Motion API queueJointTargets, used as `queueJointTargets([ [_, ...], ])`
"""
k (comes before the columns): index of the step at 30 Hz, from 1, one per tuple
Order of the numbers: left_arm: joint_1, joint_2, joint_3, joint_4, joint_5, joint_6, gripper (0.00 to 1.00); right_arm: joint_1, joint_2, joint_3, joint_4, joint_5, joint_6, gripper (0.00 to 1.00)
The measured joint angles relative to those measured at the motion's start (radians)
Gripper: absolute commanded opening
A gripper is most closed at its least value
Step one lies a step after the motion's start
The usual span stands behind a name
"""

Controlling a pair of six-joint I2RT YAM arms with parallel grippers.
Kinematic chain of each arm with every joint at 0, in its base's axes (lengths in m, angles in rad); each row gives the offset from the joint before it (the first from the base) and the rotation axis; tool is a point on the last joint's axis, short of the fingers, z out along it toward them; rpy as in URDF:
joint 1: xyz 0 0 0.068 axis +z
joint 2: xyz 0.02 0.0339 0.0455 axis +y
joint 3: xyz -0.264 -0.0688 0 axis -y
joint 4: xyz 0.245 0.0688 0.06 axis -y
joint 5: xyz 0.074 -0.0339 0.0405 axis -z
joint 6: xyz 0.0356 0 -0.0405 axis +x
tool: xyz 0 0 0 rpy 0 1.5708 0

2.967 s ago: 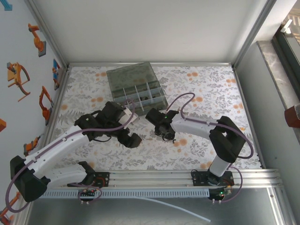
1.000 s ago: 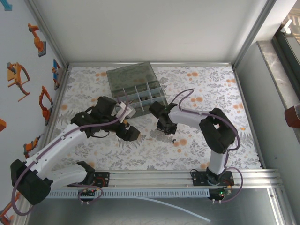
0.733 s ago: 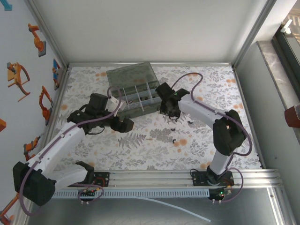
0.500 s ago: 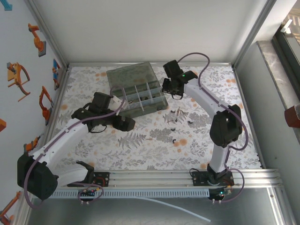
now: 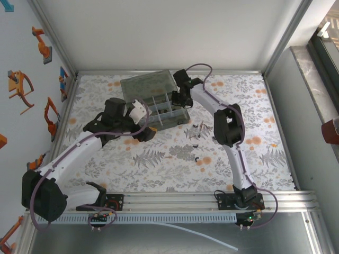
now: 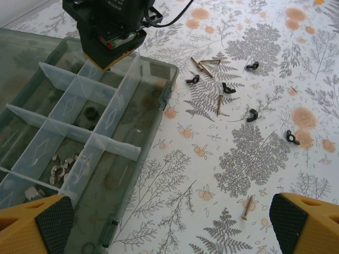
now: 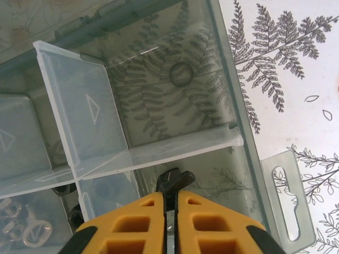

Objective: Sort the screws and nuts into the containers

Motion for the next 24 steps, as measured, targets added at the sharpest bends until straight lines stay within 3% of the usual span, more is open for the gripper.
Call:
queueJointTargets([
  [6, 0.0, 0.057, 0.013, 0.018, 0.106, 0.073, 0.97, -0.001, -0.003, 0.009, -0.018, 0.003, -0.018, 0.47],
  [11, -0.007, 0.008, -0.051, 0.073, 0.15, 0.123, 0.97, -0.001, -0.092, -0.073, -0.009, 0.032, -0.031, 0.5],
  [15, -0.024, -0.003, -0.058, 0.048, 0.186, 0.178, 0.97, -0.001, -0.314, -0.302, 0.056, 0.06, -0.05, 0.51],
  [20, -0.089, 0.0, -0.058, -0.013, 0.207, 0.266, 0.97, -0.005, -0.605, -0.622, 0.179, 0.063, -0.127, 0.65],
  [24, -0.135, 0.019, -0.057, -0.031, 0.217, 0.289, 0.97, -0.021, -0.679, -0.768, 0.227, 0.064, -0.204, 0.68],
])
